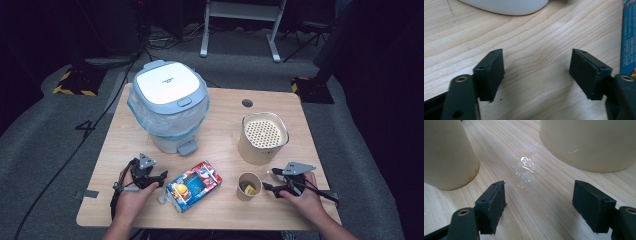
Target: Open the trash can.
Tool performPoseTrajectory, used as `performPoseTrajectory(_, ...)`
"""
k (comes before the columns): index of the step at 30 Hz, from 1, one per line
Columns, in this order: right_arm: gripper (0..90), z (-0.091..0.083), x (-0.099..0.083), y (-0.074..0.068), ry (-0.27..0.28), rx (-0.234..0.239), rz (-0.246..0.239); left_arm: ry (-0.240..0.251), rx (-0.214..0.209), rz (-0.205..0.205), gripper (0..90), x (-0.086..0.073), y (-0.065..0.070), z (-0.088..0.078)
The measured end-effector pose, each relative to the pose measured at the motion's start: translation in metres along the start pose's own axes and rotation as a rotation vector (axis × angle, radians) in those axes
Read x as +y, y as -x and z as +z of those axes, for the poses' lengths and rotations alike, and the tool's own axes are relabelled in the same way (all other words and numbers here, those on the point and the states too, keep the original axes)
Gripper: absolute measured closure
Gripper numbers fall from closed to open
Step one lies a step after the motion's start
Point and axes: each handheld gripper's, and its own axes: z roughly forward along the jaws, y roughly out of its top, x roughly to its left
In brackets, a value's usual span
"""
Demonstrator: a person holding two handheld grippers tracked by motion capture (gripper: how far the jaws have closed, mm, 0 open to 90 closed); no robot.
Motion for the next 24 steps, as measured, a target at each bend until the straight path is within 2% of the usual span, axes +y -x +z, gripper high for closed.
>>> performPoseTrajectory(5,26.6,0.001,0.000,0.001,0.001,-0.001,-0.003,0.004,-0.023,0.026,37.8,-0.001,-0.005,-0.002)
performPoseTrajectory(8,26.6,0.001,0.000,0.001,0.001,-0.001,-0.003,-0.027,-0.025,0.048,45.0,0.002,-0.006,-0.008)
performPoseTrajectory(13,26.6,0.000,0.000,0.001,0.000,-0.001,-0.003,-0.014,-0.049,0.070,52.2,0.007,-0.004,-0.020)
performPoseTrajectory(15,26.6,0.001,0.000,0.001,0.001,-0.001,-0.003,-0.007,-0.075,0.073,55.4,0.012,-0.002,-0.031)
performPoseTrajectory(19,26.6,0.001,0.000,0.001,0.001,-0.001,-0.002,0.011,-0.101,0.106,58.2,0.021,0.001,-0.043)
performPoseTrajectory(24,26.6,0.000,0.000,0.001,0.001,-0.001,-0.003,0.031,-0.134,0.114,62.0,0.032,0.003,-0.058)
